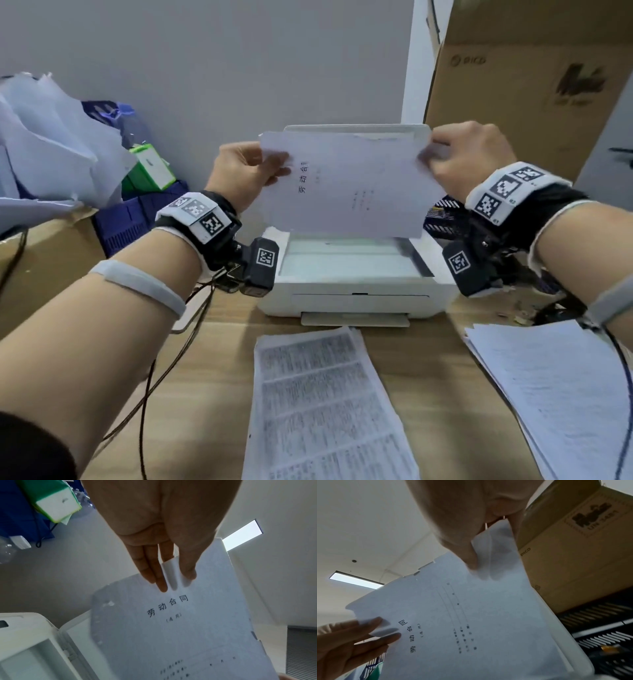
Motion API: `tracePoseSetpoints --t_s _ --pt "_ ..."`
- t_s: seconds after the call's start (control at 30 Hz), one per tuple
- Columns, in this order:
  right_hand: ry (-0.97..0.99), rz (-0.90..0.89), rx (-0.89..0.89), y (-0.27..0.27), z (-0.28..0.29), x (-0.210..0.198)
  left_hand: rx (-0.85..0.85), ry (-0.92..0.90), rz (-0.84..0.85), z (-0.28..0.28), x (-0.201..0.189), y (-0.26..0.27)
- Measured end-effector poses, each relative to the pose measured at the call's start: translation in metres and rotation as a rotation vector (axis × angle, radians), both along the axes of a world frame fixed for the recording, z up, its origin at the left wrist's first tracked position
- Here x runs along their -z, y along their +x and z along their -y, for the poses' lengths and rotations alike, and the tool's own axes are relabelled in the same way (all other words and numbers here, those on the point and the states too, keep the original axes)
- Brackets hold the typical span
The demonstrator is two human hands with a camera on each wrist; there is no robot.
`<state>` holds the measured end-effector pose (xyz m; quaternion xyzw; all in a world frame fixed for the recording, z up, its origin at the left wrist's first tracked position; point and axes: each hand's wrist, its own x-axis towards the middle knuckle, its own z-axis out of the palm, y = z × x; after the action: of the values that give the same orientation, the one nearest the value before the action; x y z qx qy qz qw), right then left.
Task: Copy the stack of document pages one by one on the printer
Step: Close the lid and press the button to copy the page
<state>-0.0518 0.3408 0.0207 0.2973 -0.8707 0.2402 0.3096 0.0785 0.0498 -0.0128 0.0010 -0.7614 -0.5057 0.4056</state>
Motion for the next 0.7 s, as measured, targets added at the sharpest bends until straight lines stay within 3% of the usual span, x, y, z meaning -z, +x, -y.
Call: tracePoseSetpoints --t_s 0.17,0.33,0.47,0.57,0.7 --pt "-0.093 -0.118 -0.058 -0.022 -0.003 0.008 -0.025 -0.046 -0.026 0.011 0.008 -0.019" --pt "0.138 0.051 -0.071 -0.047 -0.003 0.079 -0.11 -0.352 0.448 0.015 0.049 -0.032" --pt "0.22 0.236 -0.076 -0.054 -0.002 0.136 -0.024 -0.629 0.848 0.01 0.076 -0.037" --pt "0.271 0.375 -0.096 -0.049 -0.001 0.156 0.021 -0.756 1.016 0.005 0.089 -0.043" --pt "0.357 0.433 -0.146 -0.046 -0.002 0.172 0.008 -0.806 1.088 0.006 0.094 -0.049"
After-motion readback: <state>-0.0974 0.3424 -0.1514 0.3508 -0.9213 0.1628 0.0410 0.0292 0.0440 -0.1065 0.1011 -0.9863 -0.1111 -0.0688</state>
